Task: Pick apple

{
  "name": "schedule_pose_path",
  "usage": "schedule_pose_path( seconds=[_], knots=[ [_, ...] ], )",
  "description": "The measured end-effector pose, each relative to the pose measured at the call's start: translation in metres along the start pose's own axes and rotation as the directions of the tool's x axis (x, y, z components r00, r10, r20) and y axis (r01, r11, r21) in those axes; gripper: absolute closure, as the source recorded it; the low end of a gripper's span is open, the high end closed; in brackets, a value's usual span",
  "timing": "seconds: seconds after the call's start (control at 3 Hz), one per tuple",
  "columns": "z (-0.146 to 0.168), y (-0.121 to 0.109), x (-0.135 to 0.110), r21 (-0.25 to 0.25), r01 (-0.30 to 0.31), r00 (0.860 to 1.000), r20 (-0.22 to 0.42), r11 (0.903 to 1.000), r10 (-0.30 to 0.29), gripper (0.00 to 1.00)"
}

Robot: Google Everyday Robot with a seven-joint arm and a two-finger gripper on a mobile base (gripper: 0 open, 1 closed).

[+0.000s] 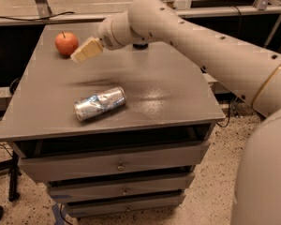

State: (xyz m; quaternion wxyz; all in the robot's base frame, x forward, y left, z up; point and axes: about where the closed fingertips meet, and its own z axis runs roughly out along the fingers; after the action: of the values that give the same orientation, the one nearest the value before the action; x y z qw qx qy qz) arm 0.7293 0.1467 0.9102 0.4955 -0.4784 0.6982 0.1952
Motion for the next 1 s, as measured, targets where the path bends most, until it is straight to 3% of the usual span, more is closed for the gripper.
schedule_pose_path(
  seconds=[0.33,1.0],
  knots=[
    [0.039,-0.007,-0.001,0.006,-0.046,0.999,0.018,0.9989,0.046,0.00],
    [0.100,-0.017,0.000,-0.009,-0.065,0.997,0.046,0.9978,0.066,0.00]
  ],
)
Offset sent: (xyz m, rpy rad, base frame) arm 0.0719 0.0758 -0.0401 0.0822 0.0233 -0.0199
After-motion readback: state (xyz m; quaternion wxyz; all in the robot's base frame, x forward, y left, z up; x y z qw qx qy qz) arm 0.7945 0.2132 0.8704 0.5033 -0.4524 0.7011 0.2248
